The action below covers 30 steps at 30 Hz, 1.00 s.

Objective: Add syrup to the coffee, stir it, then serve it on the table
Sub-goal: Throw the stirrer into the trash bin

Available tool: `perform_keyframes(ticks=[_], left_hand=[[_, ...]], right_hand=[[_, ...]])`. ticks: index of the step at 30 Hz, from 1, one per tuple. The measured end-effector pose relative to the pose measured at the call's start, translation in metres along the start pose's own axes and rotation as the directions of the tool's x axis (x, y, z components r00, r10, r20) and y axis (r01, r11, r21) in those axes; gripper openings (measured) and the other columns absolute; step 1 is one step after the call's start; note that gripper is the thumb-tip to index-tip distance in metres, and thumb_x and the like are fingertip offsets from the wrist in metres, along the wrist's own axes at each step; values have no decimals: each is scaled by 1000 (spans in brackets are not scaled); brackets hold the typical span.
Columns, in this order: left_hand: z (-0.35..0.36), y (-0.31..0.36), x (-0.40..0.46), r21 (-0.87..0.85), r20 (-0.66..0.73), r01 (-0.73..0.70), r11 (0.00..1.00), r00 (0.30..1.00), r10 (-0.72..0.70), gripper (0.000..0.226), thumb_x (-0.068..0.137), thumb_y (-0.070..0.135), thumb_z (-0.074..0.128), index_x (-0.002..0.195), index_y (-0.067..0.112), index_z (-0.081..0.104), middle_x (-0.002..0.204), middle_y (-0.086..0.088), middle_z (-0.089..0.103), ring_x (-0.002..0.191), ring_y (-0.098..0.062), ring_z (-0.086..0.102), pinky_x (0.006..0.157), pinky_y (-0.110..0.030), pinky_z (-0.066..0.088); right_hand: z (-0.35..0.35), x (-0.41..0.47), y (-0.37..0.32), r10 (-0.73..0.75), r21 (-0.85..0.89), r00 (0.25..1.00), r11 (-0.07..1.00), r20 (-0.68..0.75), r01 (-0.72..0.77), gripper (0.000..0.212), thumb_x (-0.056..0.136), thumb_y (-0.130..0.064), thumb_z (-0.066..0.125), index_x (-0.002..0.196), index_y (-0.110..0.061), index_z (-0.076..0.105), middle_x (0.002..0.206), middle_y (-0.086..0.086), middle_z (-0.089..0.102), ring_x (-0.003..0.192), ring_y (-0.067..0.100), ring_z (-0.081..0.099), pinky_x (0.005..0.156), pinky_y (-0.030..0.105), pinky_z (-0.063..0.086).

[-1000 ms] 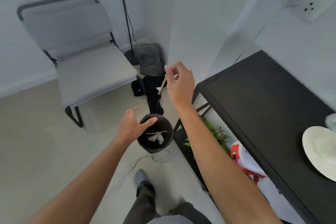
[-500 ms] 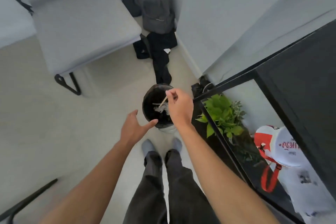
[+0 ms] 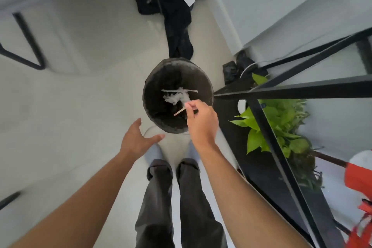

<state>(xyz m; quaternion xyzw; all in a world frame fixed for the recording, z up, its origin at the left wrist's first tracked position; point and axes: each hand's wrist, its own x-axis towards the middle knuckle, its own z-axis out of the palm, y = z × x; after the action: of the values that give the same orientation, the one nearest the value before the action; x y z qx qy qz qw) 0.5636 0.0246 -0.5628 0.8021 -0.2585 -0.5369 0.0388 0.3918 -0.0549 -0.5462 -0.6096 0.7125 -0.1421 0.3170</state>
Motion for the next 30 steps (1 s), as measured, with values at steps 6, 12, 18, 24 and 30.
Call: perform_keyframes(ticks=[6,12,18,24,30], left_hand=[[35,-14,68,-254,42,98,962,995,-90,113,73,36,87,158,16,16,158,-5,35,138,-28,44,111,-45,40],[60,-17,111,-365,-87,91,926,987,-131,66,85,22,78,143,13,46,119,-13,68,99,-31,69,88,-50,58],[57,-18,135,-359,-185,159,920,954,-236,13,88,13,70,77,10,64,79,-17,73,76,-35,74,84,-45,59],[48,-18,139,-395,-139,205,896,950,-278,26,85,16,77,70,9,57,86,-23,74,81,-36,74,82,-45,60],[45,-12,134,-425,-109,258,868,937,-332,28,86,23,78,75,10,56,73,-17,73,74,-28,75,84,-39,60]], right_hand=[[52,4,57,-74,-138,997,987,35,78,15,94,-27,70,106,-21,79,90,-2,78,77,16,58,65,26,36],[85,-7,88,-124,-188,982,971,141,149,15,91,-27,73,104,-21,80,93,-1,78,81,24,62,68,39,54],[101,-18,98,-87,-208,969,969,229,136,18,91,-28,74,106,-21,80,99,-2,77,87,23,60,74,41,54],[106,-17,94,-28,-203,940,974,340,103,26,93,-30,70,117,-19,76,115,0,73,103,24,58,88,43,53],[106,-17,89,-23,-214,915,970,403,119,33,95,-34,67,125,-21,71,124,-1,67,113,21,54,96,40,48]])
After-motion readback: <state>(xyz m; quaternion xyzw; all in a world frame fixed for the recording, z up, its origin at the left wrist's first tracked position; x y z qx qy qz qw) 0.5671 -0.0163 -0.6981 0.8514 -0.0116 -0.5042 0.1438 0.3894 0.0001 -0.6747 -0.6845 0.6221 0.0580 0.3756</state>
